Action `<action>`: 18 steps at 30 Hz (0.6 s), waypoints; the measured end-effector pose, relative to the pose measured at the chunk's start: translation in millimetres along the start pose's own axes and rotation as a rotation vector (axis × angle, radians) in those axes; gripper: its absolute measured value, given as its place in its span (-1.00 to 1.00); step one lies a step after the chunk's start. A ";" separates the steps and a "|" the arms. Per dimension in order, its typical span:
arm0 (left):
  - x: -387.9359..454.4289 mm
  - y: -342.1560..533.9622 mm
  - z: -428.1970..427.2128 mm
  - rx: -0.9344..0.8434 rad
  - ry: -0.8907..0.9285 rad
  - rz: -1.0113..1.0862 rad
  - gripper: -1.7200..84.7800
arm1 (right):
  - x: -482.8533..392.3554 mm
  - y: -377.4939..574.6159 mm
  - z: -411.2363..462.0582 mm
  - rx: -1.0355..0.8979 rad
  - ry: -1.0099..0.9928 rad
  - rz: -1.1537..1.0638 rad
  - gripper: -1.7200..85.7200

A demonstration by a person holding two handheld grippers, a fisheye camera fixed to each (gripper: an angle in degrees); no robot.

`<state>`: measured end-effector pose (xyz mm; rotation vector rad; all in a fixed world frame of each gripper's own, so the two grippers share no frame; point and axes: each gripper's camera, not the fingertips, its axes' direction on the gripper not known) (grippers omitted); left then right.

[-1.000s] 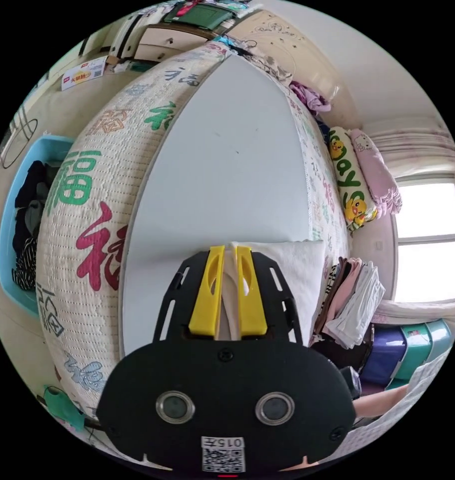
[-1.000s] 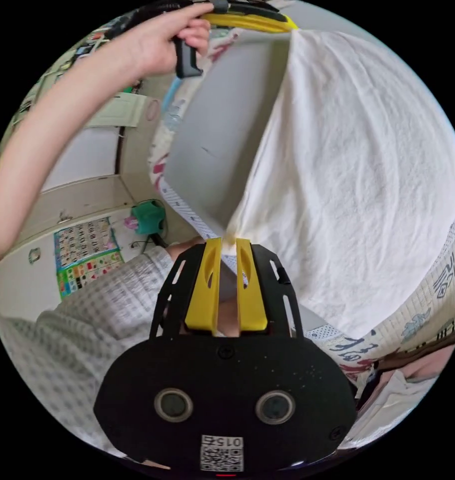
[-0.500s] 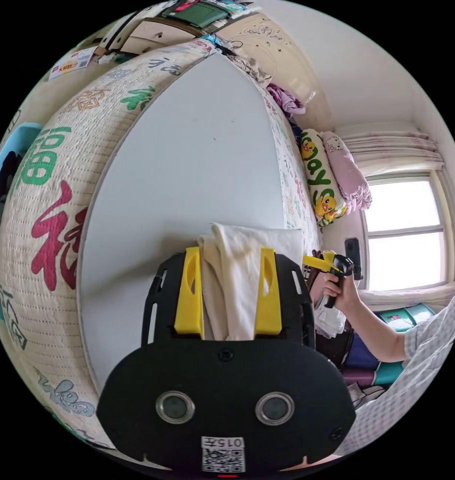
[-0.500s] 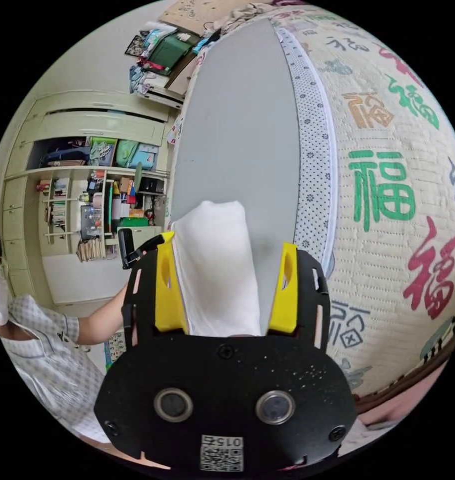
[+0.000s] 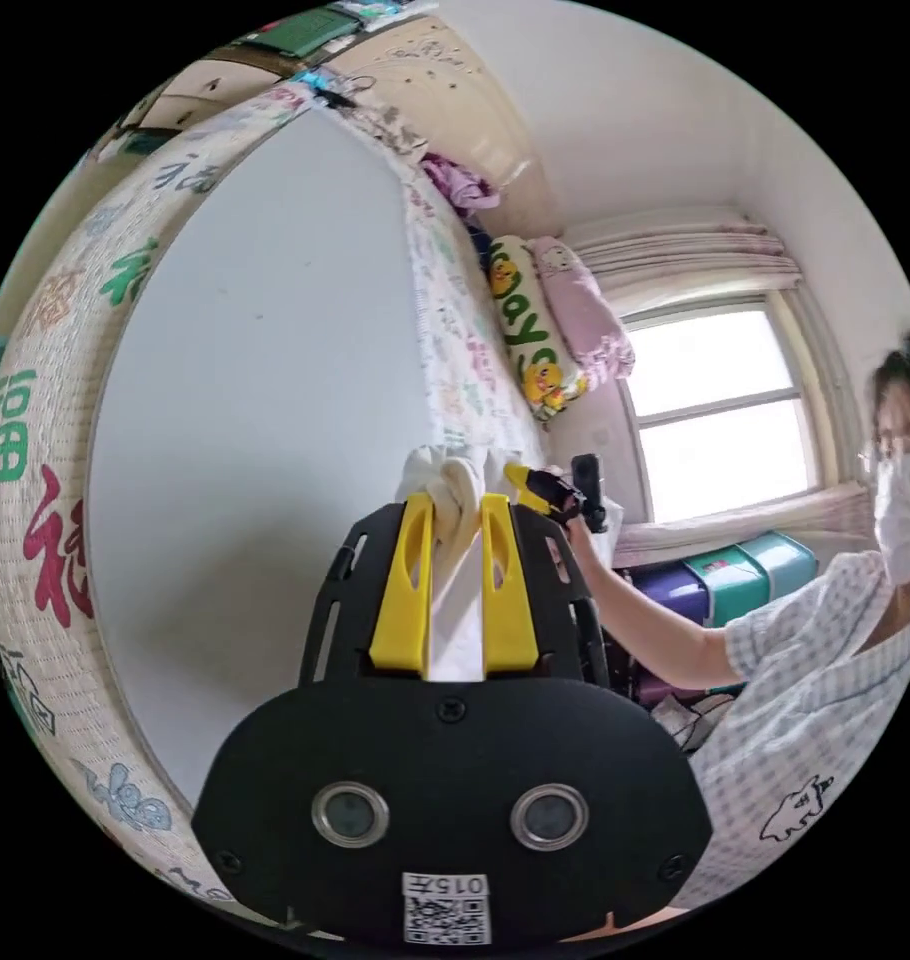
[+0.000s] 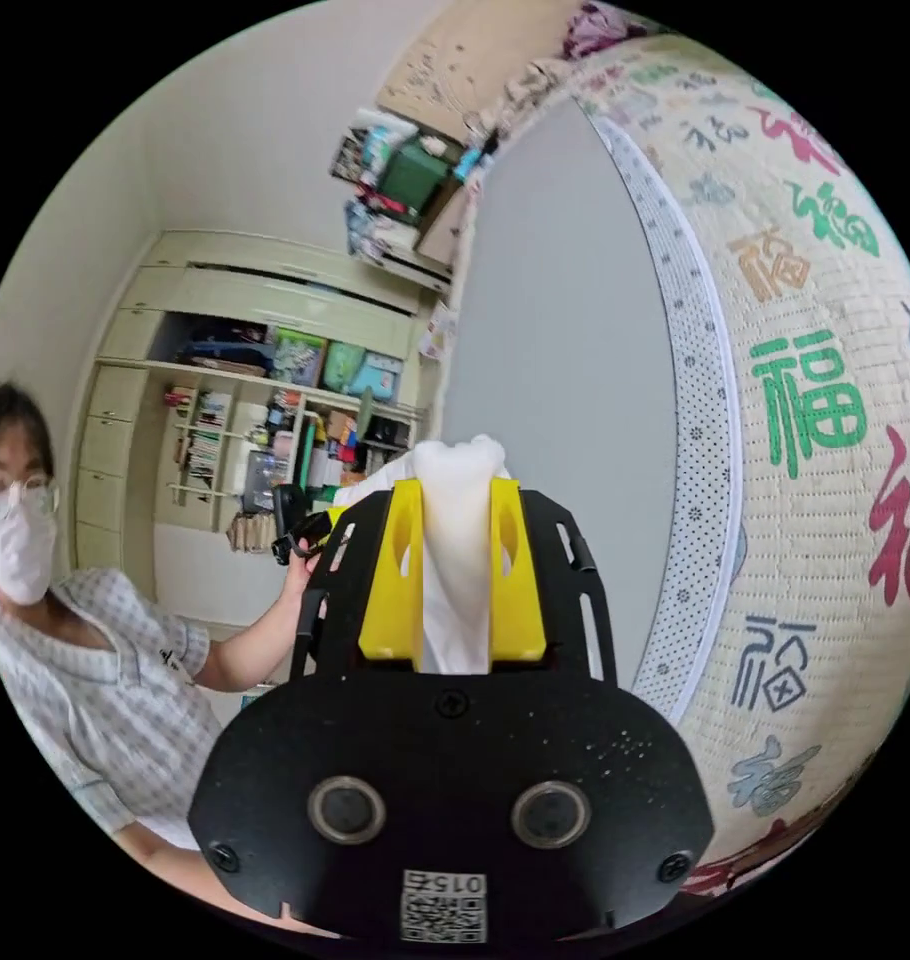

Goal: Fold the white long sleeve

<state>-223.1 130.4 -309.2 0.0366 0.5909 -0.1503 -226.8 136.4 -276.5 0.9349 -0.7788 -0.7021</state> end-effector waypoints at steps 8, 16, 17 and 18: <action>199.1 3.3 27.0 -0.071 0.141 0.439 -0.79 | -49.5 205.2 -232.7 0.427 -0.114 -0.234 -0.73; 340.0 14.8 166.3 -0.250 0.300 0.580 -0.79 | -0.6 333.9 -449.4 0.547 -0.053 -0.304 -0.73; 359.3 18.8 198.0 -0.273 0.331 0.569 -0.79 | 10.2 349.9 -490.4 0.542 -0.023 -0.314 -0.73; 378.7 23.7 232.0 -0.295 0.364 0.554 -0.79 | 15.5 357.9 -511.6 0.540 -0.009 -0.317 -0.73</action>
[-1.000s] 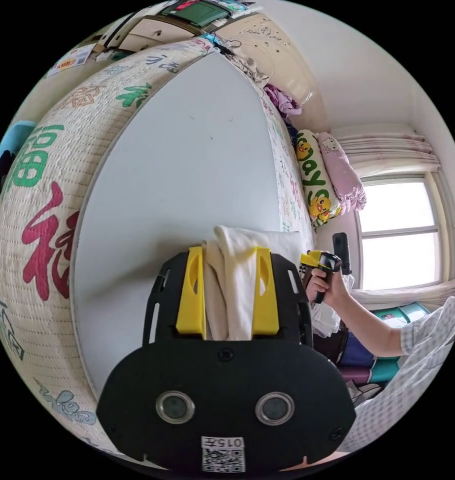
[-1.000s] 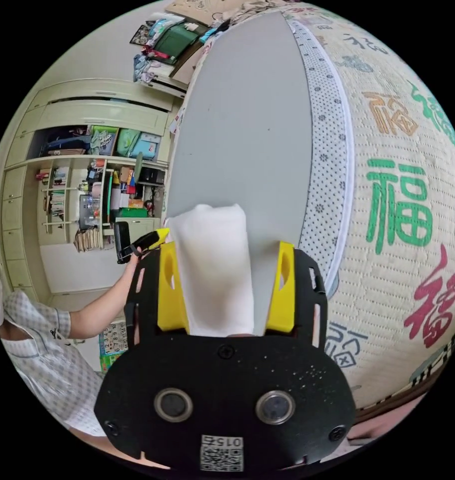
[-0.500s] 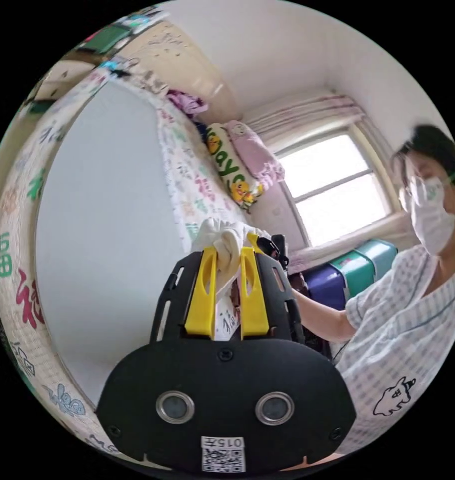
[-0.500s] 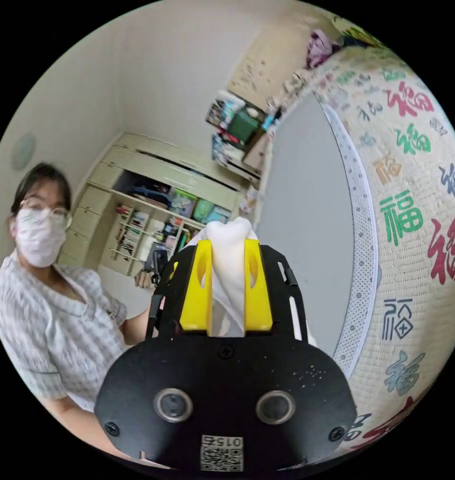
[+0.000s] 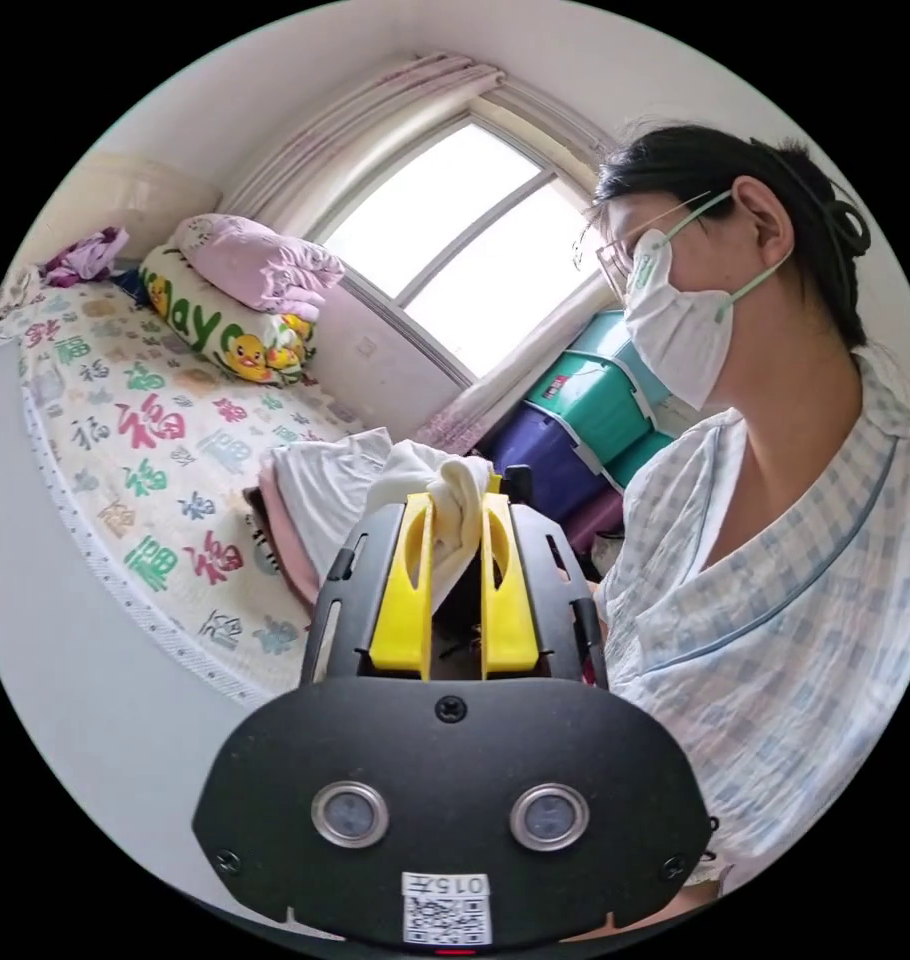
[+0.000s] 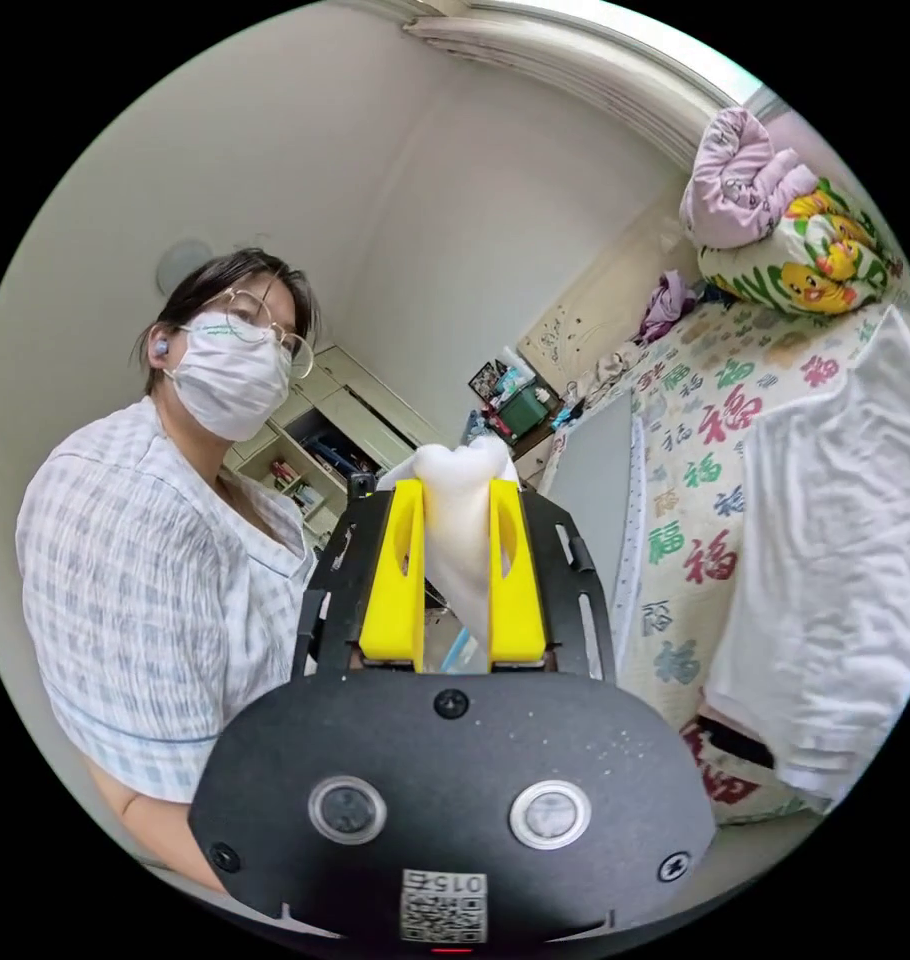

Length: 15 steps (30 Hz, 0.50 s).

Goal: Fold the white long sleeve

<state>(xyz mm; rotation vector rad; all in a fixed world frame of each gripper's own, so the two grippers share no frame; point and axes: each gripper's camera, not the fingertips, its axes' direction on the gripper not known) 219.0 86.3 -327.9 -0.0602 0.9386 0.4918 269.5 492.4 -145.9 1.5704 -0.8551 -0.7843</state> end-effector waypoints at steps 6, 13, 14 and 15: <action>16.8 -74.7 188.1 -0.004 0.124 0.011 -0.79 | 12.4 -38.6 -222.8 0.023 0.258 -0.111 -0.73; 29.6 -158.9 351.8 0.012 0.240 0.064 -0.79 | 25.1 -57.5 -386.5 0.097 0.611 -0.152 -0.73; 31.1 -169.6 374.5 0.001 0.230 0.067 -0.79 | 34.2 -56.8 -403.2 0.102 0.645 -0.138 -0.74; 31.4 -179.2 396.6 -0.015 0.233 0.070 -0.79 | 39.2 -56.2 -410.6 0.104 0.660 -0.134 -0.74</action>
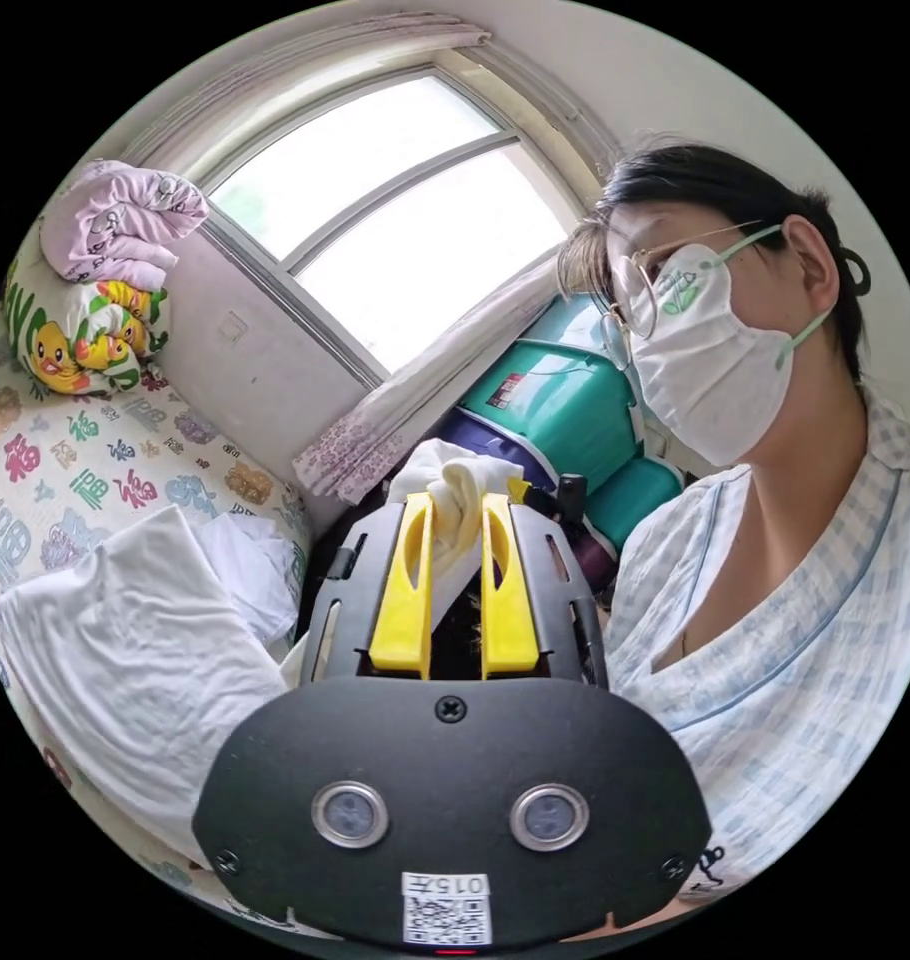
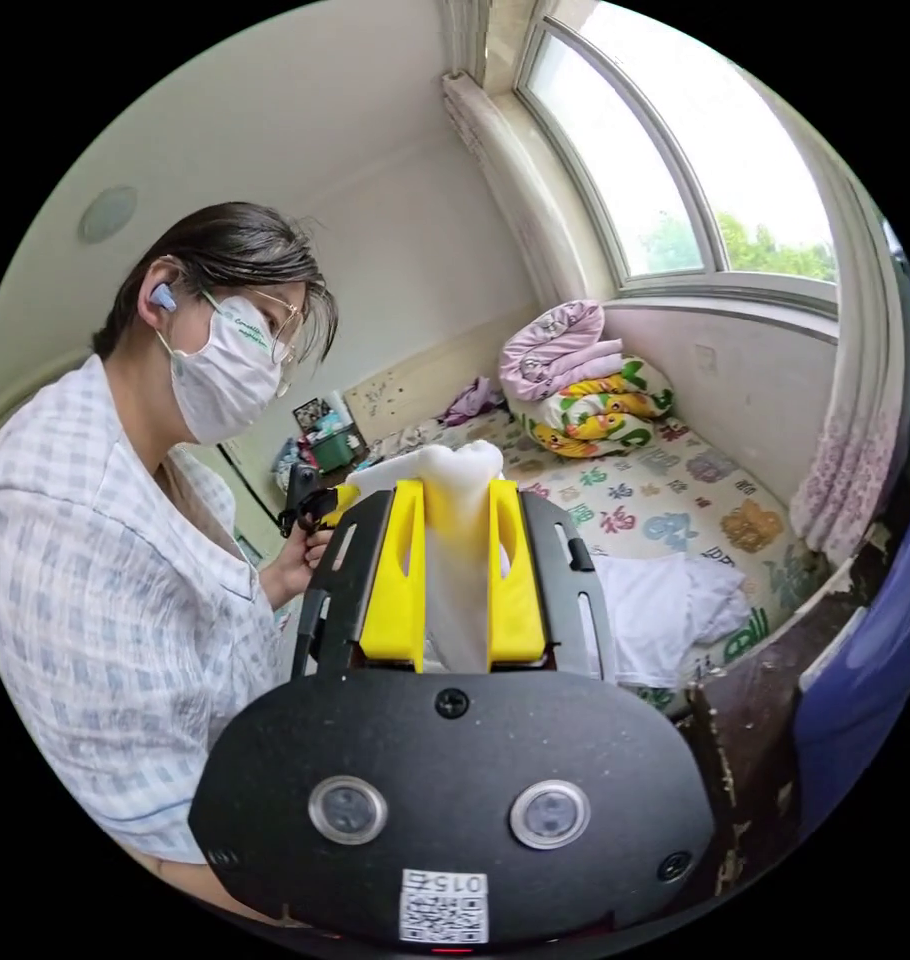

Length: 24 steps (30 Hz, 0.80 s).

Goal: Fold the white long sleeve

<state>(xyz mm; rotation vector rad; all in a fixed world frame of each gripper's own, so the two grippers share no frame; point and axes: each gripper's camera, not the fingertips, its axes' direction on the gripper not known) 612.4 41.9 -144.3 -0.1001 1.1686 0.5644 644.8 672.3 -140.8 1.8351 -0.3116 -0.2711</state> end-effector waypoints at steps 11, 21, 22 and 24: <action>-118.6 -76.6 161.8 -0.149 -0.311 -0.125 -0.78 | 225.2 -25.9 125.7 -0.285 0.289 0.246 -0.73; -154.5 -96.9 186.7 -0.096 -0.609 -0.198 -0.81 | 326.3 7.6 308.2 -0.375 0.299 0.192 -0.79; -149.3 -93.4 180.1 -0.091 -0.616 -0.193 -0.80 | 312.5 24.6 317.1 -0.400 0.241 0.137 -0.79; -131.4 -74.1 152.4 -0.100 -0.688 -0.195 -0.80 | 294.4 54.4 330.2 -0.429 0.106 0.093 -0.80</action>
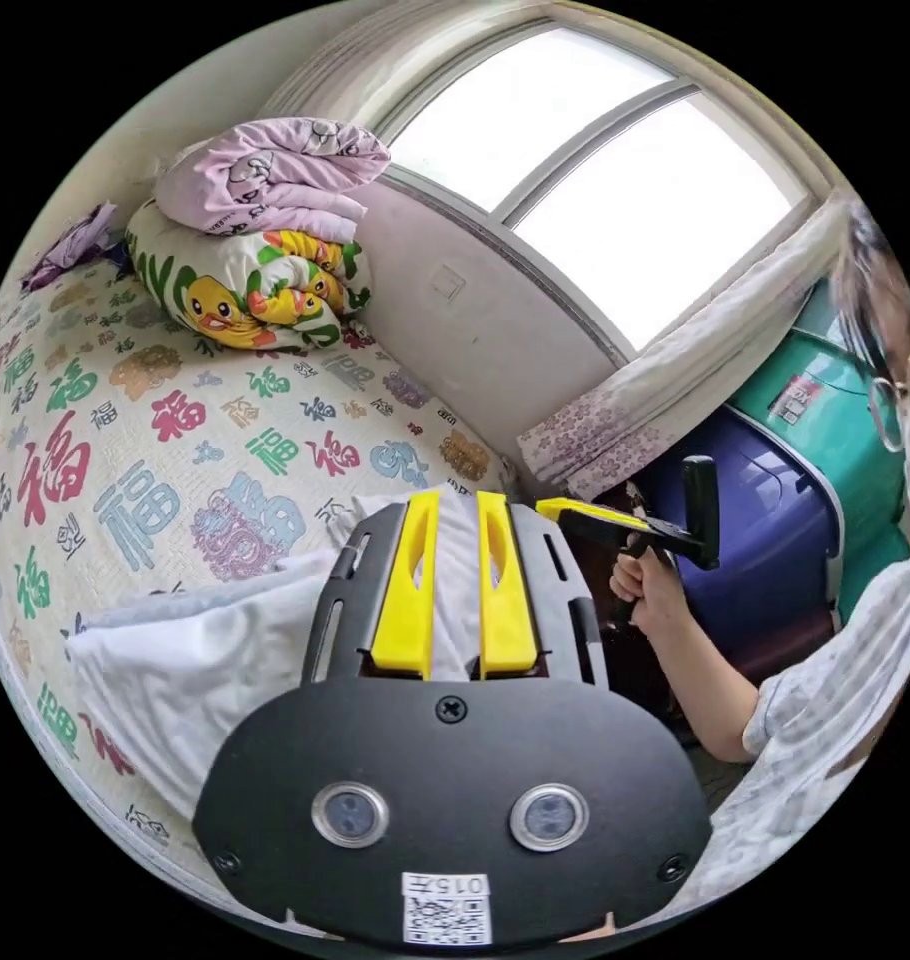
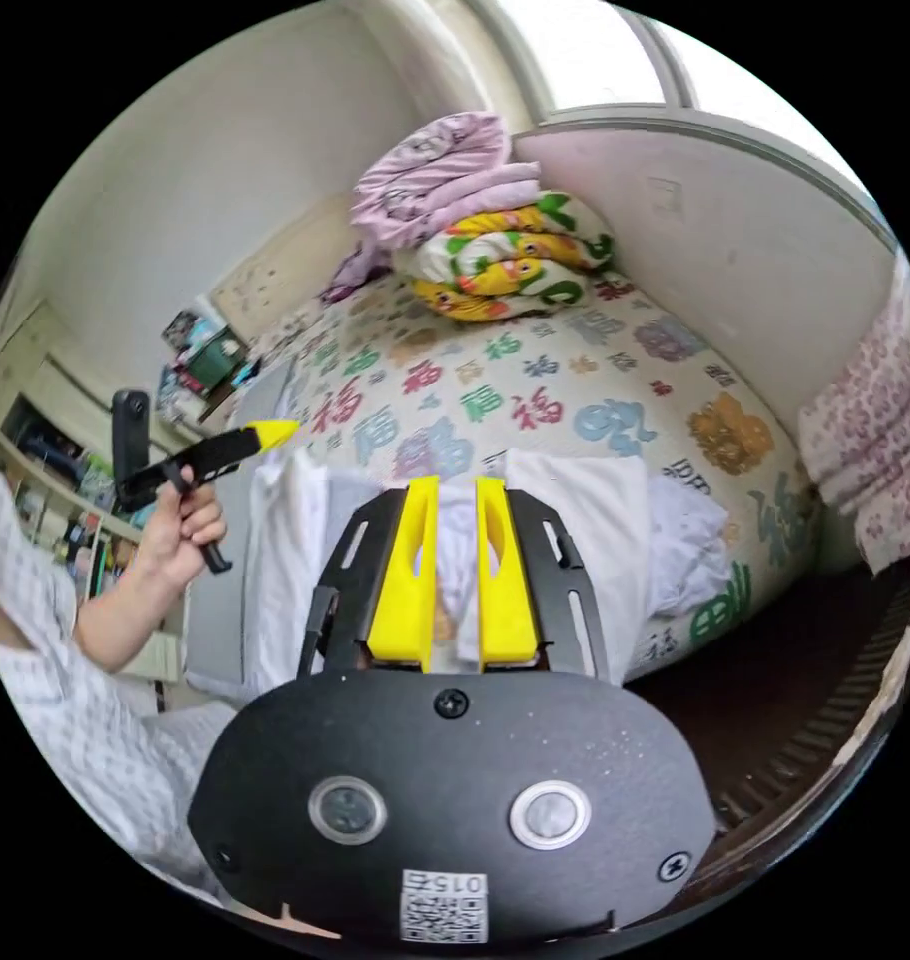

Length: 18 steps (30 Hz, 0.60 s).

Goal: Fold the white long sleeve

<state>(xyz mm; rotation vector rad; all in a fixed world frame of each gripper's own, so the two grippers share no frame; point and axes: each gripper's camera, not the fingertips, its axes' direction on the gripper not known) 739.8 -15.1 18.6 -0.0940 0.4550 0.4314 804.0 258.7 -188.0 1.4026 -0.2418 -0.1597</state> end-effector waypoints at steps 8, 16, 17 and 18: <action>-26.3 67.6 -26.0 -0.239 -0.068 -0.096 -0.70 | -15.8 63.7 118.5 -0.176 -0.382 0.129 -0.78; -102.7 140.0 -53.3 -0.160 -0.014 -0.503 -0.69 | -74.0 30.3 180.0 -0.243 -0.421 -0.135 -0.76; -111.8 143.2 -58.3 -0.120 -0.025 -0.514 -0.68 | -82.2 25.4 193.2 -0.245 -0.439 -0.155 -0.76; -119.3 141.8 -62.5 -0.080 -0.055 -0.508 -0.68 | -85.4 22.7 199.3 -0.244 -0.447 -0.158 -0.76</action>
